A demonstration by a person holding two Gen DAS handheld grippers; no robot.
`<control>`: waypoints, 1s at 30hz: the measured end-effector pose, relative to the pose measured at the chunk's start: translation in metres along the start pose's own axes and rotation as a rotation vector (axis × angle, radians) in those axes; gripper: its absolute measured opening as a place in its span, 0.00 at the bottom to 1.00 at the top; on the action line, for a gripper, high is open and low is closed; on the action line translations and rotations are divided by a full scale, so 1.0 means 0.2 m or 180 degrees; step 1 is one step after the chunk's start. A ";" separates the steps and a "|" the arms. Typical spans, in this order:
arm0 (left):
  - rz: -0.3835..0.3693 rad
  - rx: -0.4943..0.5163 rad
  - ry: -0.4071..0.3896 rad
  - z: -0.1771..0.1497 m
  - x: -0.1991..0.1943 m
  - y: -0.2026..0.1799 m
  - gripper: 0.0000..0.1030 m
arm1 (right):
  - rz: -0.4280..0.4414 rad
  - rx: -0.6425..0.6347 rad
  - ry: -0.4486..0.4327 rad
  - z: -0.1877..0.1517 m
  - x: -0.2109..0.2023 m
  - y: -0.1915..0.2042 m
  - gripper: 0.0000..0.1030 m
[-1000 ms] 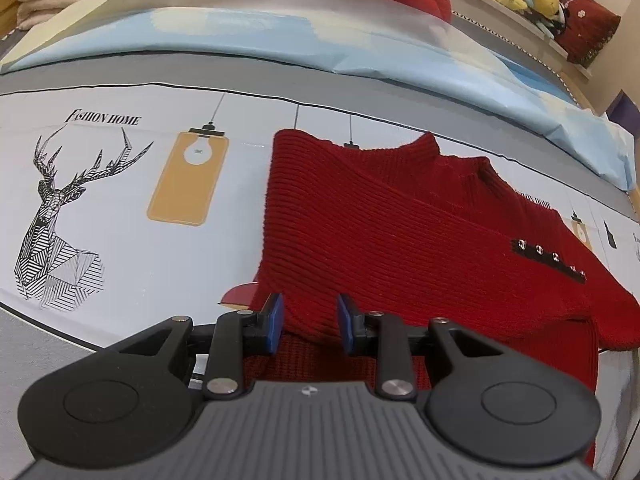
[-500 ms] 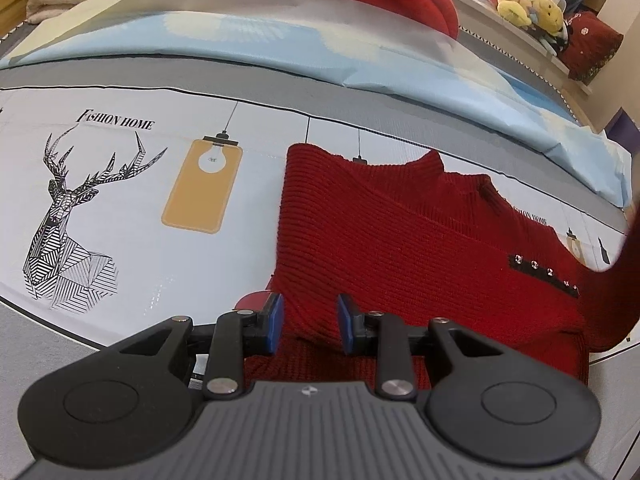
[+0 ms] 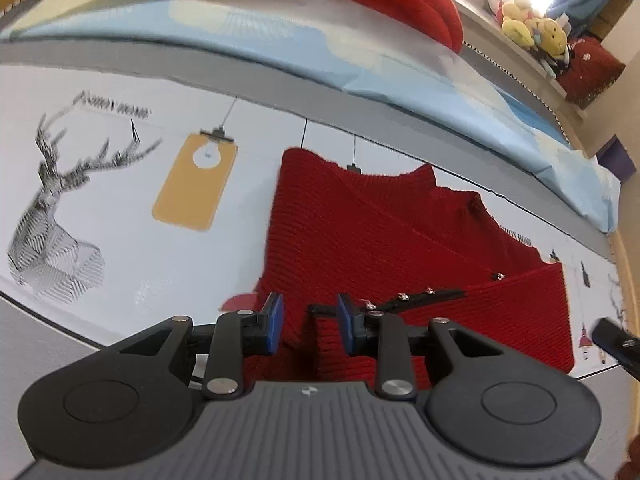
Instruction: Fold small clothes
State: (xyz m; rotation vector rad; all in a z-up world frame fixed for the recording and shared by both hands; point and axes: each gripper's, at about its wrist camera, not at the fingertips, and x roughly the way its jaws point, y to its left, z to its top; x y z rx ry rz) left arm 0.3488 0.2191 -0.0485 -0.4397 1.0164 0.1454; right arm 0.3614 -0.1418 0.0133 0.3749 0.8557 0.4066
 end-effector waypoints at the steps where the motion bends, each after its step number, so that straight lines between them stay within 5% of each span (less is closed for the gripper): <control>1: -0.0053 -0.0060 0.0051 -0.01 0.02 0.01 0.32 | -0.0005 0.0118 -0.0023 -0.01 -0.03 0.00 0.28; 5: -0.0241 -0.0328 0.0320 -0.05 0.12 0.06 0.32 | 0.0018 0.0250 -0.0274 -0.09 -0.15 -0.06 0.31; 8: -0.0336 -0.0491 0.0504 -0.09 0.19 0.07 0.32 | -0.0171 0.0208 -0.0103 -0.11 -0.07 -0.13 0.33; 12: -0.0314 -0.0575 0.0586 -0.12 0.26 0.06 0.31 | -0.0151 0.0022 -0.0113 -0.07 -0.03 -0.16 0.33; 14: -0.0246 -0.0556 0.0620 -0.13 0.29 0.05 0.32 | -0.0399 -0.0059 -0.0120 -0.06 0.00 -0.19 0.34; 19: -0.0190 -0.0479 0.0619 -0.14 0.29 0.02 0.32 | -0.0451 0.0342 0.0000 -0.04 0.01 -0.35 0.34; 21: -0.0149 -0.0233 0.0517 -0.13 0.25 -0.03 0.11 | -0.0515 0.0400 -0.0001 -0.03 0.01 -0.39 0.34; 25: -0.0035 0.0638 -0.0112 -0.06 0.05 -0.19 0.07 | -0.0620 0.0611 -0.0007 -0.03 0.03 -0.47 0.34; 27: -0.0003 0.0617 -0.0516 0.00 -0.07 -0.19 0.07 | -0.0633 0.0695 0.0002 -0.03 0.03 -0.49 0.34; 30: 0.0065 0.0372 -0.0744 0.03 -0.11 -0.12 0.08 | -0.0618 0.0743 0.0061 -0.05 0.06 -0.51 0.34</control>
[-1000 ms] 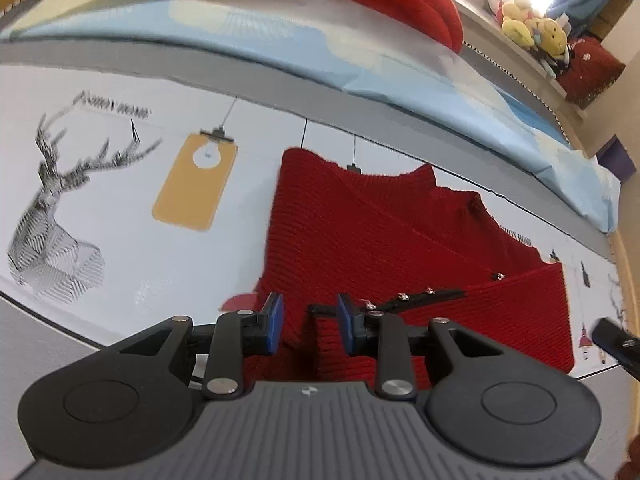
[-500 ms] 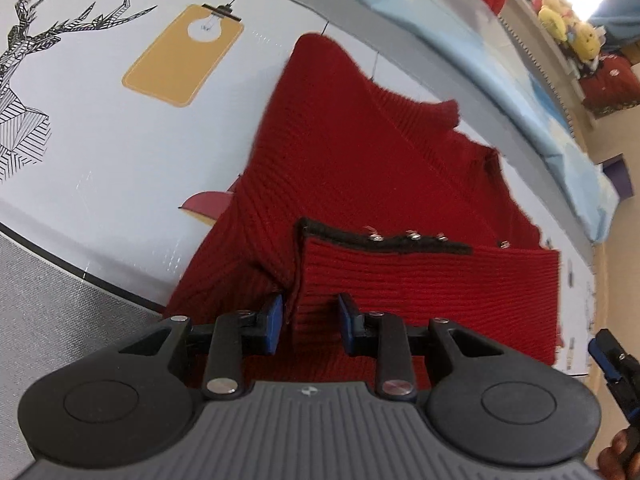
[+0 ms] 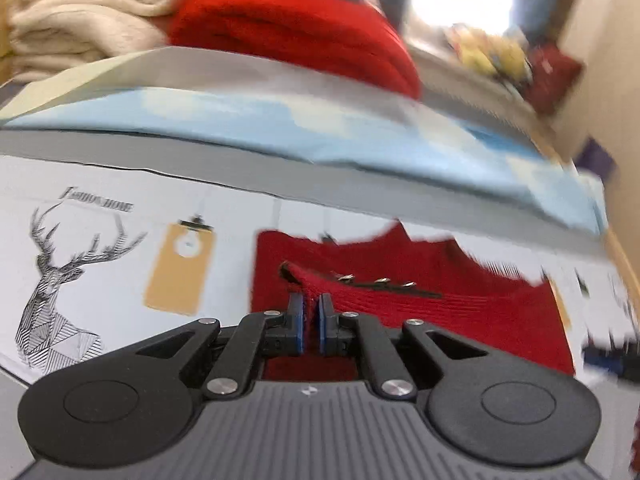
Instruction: Fold small clothes
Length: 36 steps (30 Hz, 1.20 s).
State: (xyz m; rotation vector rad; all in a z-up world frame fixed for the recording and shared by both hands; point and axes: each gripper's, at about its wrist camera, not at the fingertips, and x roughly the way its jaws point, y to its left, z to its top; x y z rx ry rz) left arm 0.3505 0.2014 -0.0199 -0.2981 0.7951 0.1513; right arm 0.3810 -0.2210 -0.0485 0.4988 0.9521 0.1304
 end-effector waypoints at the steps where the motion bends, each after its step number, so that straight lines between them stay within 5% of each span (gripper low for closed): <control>1: 0.0035 -0.0050 0.0048 -0.01 0.02 0.01 0.08 | 0.0010 -0.0005 0.0045 -0.01 0.02 0.00 0.34; 5: 0.0204 0.0054 0.0229 -0.05 0.08 0.01 0.08 | -0.0145 0.0117 0.0218 -0.05 0.13 -0.08 0.32; 12: -0.0104 -0.0009 0.0434 -0.09 0.16 -0.01 0.08 | -0.0184 0.0467 0.0303 -0.07 0.18 -0.15 0.28; 17: 0.0032 -0.0107 0.0639 -0.14 0.23 0.03 0.08 | -0.0115 0.0234 0.0081 -0.04 0.13 -0.09 0.28; 21: -0.0010 -0.0129 0.0575 -0.14 0.22 0.05 0.11 | -0.0188 0.0514 0.0232 -0.05 0.18 -0.19 0.27; 25: 0.0249 -0.0182 0.0931 -0.20 0.32 0.12 0.15 | -0.0227 0.0394 0.0201 -0.04 0.15 -0.15 0.27; 36: 0.0082 -0.0015 0.0320 -0.07 -0.11 0.06 0.20 | -0.0084 0.0021 -0.0335 0.05 -0.24 -0.01 0.30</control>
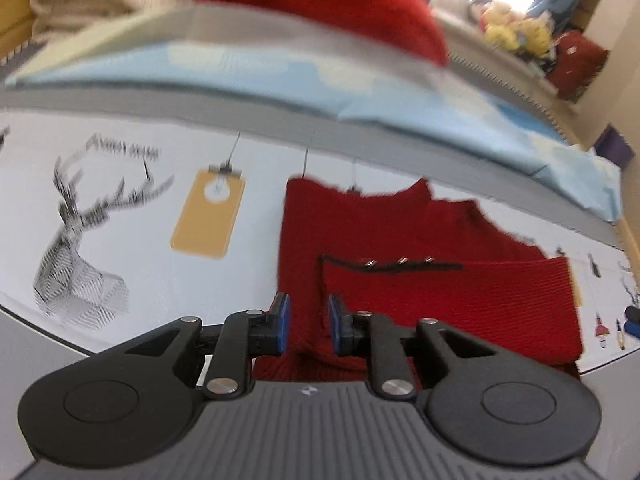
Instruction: Fold small clothes
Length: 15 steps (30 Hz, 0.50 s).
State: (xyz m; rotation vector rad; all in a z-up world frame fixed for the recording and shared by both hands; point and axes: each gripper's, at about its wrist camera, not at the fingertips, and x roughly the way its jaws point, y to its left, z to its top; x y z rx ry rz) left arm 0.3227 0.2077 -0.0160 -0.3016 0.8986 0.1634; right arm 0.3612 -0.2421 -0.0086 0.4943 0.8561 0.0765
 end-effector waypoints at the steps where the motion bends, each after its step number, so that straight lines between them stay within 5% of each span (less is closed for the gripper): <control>1: -0.0010 0.0030 -0.0066 0.00 -0.05 -0.01 0.20 | 0.0009 -0.0063 -0.0080 0.01 -0.08 0.02 0.30; 9: -0.0109 0.0242 -0.0573 -0.16 -0.62 -0.09 0.20 | 0.0459 -0.0446 -0.0609 -0.12 -0.81 0.06 0.33; 15: -0.0260 0.0609 -0.0754 -0.60 -1.01 -0.10 0.22 | 0.0466 -0.0704 -0.0817 -0.44 -1.23 -0.20 0.39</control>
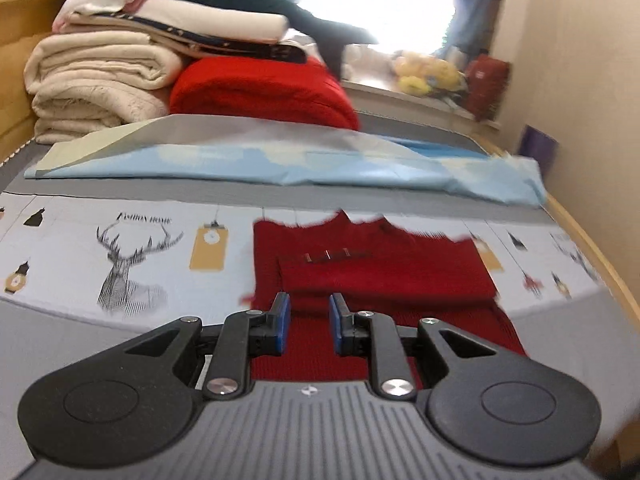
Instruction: Fold small clothes
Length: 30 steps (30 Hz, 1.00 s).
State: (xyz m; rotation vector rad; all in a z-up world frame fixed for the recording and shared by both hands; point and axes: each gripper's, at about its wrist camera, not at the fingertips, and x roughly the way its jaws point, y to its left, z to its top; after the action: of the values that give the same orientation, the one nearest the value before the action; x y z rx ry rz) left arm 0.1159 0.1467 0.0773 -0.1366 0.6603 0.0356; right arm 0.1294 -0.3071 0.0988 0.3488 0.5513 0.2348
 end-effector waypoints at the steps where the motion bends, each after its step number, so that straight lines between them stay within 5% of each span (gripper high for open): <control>1: -0.0012 0.0035 -0.0004 -0.08 -0.05 -0.01 0.22 | -0.0031 0.0025 0.0039 -0.07 -0.05 -0.05 0.39; 5: -0.0043 0.0009 0.0098 -0.40 -0.18 0.00 0.22 | -0.0355 0.0167 0.0059 -0.37 -0.18 -0.24 0.39; 9: 0.0102 -0.0162 0.0488 -0.64 -0.17 0.06 0.21 | -0.0516 0.0559 0.0293 -0.56 -0.19 -0.41 0.39; 13: 0.0047 -0.0235 0.0616 -0.71 -0.13 0.10 0.21 | -0.0707 0.0694 0.0487 -0.64 -0.15 -0.51 0.39; 15: 0.0105 -0.0244 0.0634 -0.75 -0.09 0.14 0.21 | -0.0542 0.0902 0.0623 -0.65 -0.11 -0.55 0.39; 22: 0.0232 -0.0868 0.0880 -0.82 0.09 0.35 0.21 | -0.0761 0.0768 0.0988 -0.73 0.05 -0.53 0.39; 30: 0.0391 -0.0867 0.1239 -0.91 0.18 0.41 0.26 | -0.0916 0.0733 0.1230 -0.77 0.21 -0.55 0.39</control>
State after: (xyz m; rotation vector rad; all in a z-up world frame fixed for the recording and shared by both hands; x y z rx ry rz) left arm 0.0272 0.2017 -0.0964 -0.3716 1.0510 0.2218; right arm 0.0929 -0.3545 -0.0863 0.4451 1.0051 -0.0440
